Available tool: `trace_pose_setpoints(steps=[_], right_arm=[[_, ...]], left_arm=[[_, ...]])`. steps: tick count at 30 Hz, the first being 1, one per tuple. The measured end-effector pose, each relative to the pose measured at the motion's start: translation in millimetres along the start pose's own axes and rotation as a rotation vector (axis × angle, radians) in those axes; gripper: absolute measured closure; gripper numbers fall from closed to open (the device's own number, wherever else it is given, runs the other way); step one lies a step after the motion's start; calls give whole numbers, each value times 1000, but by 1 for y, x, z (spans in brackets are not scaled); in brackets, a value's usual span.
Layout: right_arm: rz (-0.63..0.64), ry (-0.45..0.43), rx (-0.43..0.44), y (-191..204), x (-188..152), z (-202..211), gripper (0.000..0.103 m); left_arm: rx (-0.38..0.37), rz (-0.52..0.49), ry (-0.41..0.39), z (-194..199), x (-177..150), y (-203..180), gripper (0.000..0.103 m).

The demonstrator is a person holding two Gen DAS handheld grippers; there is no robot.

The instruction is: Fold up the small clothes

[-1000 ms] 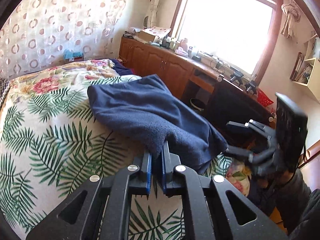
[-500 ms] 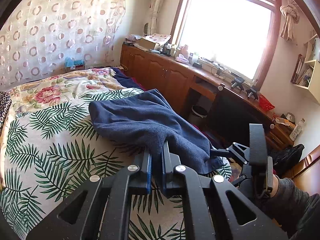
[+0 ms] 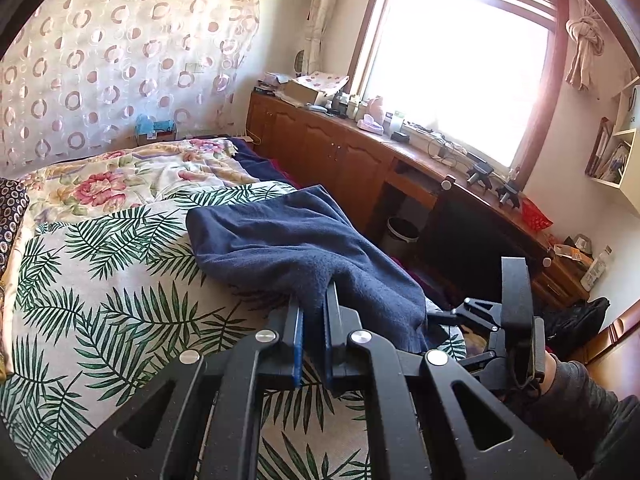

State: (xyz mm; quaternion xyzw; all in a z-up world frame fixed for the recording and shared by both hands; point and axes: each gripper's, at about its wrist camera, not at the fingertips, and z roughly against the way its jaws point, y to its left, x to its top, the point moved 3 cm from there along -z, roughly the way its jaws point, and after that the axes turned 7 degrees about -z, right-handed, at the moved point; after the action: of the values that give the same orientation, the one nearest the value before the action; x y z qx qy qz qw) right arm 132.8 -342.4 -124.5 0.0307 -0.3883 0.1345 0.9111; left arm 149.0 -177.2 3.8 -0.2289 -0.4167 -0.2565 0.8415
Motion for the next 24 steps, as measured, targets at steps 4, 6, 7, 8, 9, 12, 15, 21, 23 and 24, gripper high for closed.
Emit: trace_pose_setpoints(steps=[4, 6, 7, 8, 9, 12, 15, 21, 23, 24], right_arm=[[27, 3, 32, 2, -2, 3, 72], [35, 7, 46, 3, -2, 2, 86], [43, 6, 36, 2, 0, 1, 90], [42, 7, 39, 1, 1, 2, 92], [39, 4, 45, -1, 4, 4, 93], [55, -43, 28, -8, 16, 21, 94], [62, -107, 4, -17, 42, 37, 94], [54, -203, -6, -36, 111, 49, 94], [55, -207, -5, -40, 132, 37, 94], [51, -205, -5, -42, 141, 29, 94]], left_arm=[[-2, 0, -1, 0, 1, 1, 95], [-4, 2, 0, 0, 1, 1, 95], [-4, 1, 1, -1, 1, 2, 95], [0, 1, -1, -1, 1, 2, 95], [0, 3, -3, -1, 2, 4, 95], [-2, 20, -17, 0, 8, 13, 95], [6, 39, -29, -5, 20, 27, 95], [45, 58, -21, -29, 42, 61, 95], [64, 58, -8, -43, 50, 74, 95], [71, 59, 0, -52, 53, 80, 95]])
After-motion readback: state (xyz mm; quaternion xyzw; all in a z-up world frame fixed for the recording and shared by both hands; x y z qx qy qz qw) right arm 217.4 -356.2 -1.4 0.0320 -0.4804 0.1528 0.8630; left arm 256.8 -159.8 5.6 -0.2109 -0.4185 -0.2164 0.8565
